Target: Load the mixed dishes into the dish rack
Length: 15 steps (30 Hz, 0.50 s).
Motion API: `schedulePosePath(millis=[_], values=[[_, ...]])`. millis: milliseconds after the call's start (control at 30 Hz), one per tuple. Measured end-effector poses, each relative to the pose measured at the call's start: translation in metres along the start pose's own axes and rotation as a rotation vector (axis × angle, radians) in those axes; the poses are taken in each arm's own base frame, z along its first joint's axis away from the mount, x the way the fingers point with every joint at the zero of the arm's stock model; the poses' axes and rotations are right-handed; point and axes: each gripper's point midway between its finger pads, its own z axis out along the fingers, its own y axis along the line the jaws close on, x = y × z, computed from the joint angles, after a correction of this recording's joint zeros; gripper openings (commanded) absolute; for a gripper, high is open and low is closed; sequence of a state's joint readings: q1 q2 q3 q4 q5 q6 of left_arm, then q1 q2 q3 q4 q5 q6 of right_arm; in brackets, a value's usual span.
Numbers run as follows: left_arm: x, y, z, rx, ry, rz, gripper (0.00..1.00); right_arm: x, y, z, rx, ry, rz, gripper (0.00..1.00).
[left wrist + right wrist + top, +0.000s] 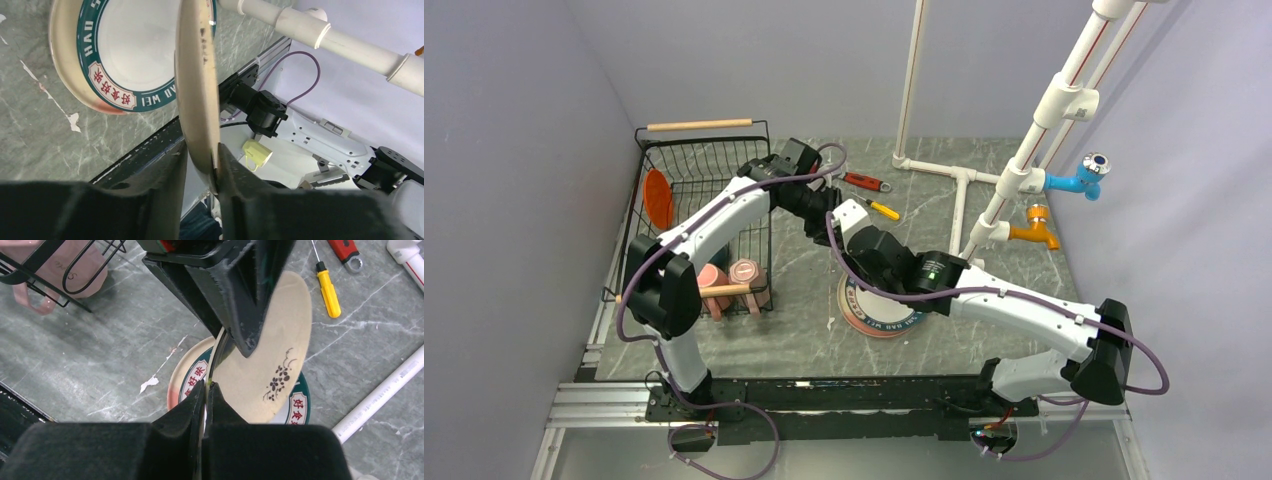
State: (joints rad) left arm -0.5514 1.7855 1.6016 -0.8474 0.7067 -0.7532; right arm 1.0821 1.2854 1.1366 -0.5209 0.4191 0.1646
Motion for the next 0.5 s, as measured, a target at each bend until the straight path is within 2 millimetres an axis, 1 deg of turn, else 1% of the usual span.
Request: schedulePosePath(millis=[133, 233, 267, 367, 400, 433, 500], values=[[-0.002, 0.002, -0.001, -0.015, -0.010, 0.006, 0.00, -0.002, 0.002, 0.002, -0.004, -0.002, -0.006, 0.00], [-0.004, 0.005, -0.003, -0.052, -0.028, 0.016, 0.00, -0.006, 0.003, 0.002, -0.009, -0.009, -0.015, 0.00], [-0.005, 0.005, -0.005, -0.063, -0.034, 0.021, 0.00, -0.008, 0.003, 0.003, -0.009, -0.012, -0.016, 0.07], [-0.009, 0.005, -0.012, -0.103, -0.065, 0.049, 0.00, -0.013, 0.004, 0.005, -0.009, -0.021, -0.014, 0.32], [-0.012, 0.005, -0.015, -0.120, -0.080, 0.063, 0.00, -0.015, 0.005, 0.005, -0.009, -0.024, -0.009, 0.39], [-0.015, 0.005, -0.018, -0.138, -0.097, 0.080, 0.00, -0.017, 0.005, 0.005, -0.009, -0.028, -0.007, 0.43], [-0.022, 0.008, -0.025, -0.189, -0.139, 0.113, 0.00, -0.019, 0.005, 0.004, -0.007, -0.035, -0.006, 0.50]])
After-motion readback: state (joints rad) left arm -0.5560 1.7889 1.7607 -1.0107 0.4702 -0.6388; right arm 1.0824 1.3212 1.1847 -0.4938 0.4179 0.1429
